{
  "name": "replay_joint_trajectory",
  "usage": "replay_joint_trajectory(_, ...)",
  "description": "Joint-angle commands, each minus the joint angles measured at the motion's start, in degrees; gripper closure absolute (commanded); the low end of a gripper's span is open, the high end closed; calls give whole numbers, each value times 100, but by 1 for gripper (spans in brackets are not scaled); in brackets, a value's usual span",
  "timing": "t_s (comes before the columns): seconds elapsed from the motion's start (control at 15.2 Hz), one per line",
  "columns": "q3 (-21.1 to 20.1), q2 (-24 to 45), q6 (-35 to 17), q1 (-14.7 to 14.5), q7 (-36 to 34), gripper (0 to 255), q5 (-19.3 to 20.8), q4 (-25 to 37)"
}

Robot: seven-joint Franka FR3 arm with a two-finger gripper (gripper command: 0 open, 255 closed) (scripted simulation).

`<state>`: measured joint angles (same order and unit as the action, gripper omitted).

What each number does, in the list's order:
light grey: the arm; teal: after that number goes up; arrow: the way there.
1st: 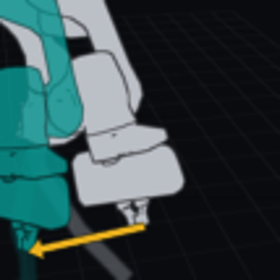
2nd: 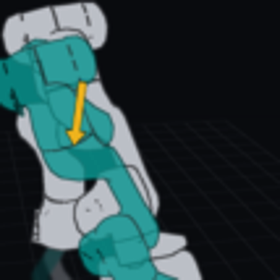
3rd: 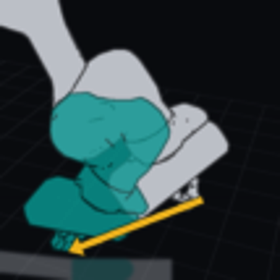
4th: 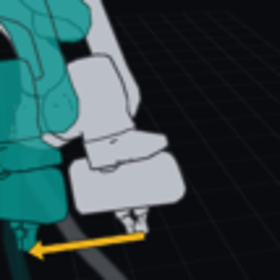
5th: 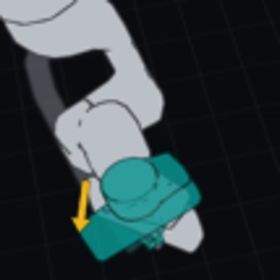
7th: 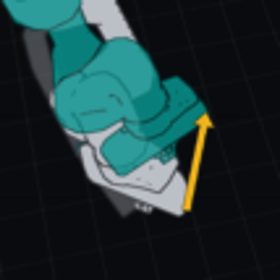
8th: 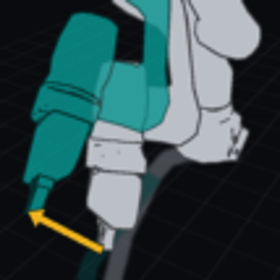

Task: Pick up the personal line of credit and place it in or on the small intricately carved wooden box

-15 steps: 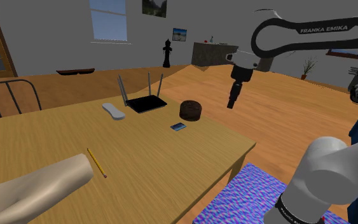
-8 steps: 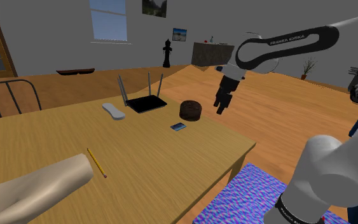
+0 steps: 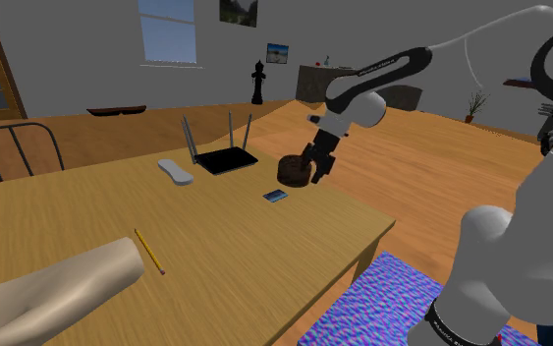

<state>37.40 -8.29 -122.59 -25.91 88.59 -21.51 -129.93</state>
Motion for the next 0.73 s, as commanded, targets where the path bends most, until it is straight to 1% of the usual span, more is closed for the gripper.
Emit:
replay_joint_trajectory(0.0, 217, 663, 207, -204, 1094, 0, -758, 424)
replay_joint_trajectory(0.07, 240, 984, 359, -222, 1559, 0, -1097, 638)
replay_joint_trajectory(0.2, 176, 1594, 706, -155, 2396, 0, -1689, 1082)
replay_joint_trajectory(0.4, -97, 2391, 1243, 83, 3405, 0, -2336, 1764)
replay_joint_trajectory(0.46, -161, 2492, 1316, 134, 3529, 0, -2404, 1864)
replay_joint_trajectory(0.66, -233, 2572, 1154, 96, 3585, 0, -2515, 1772)
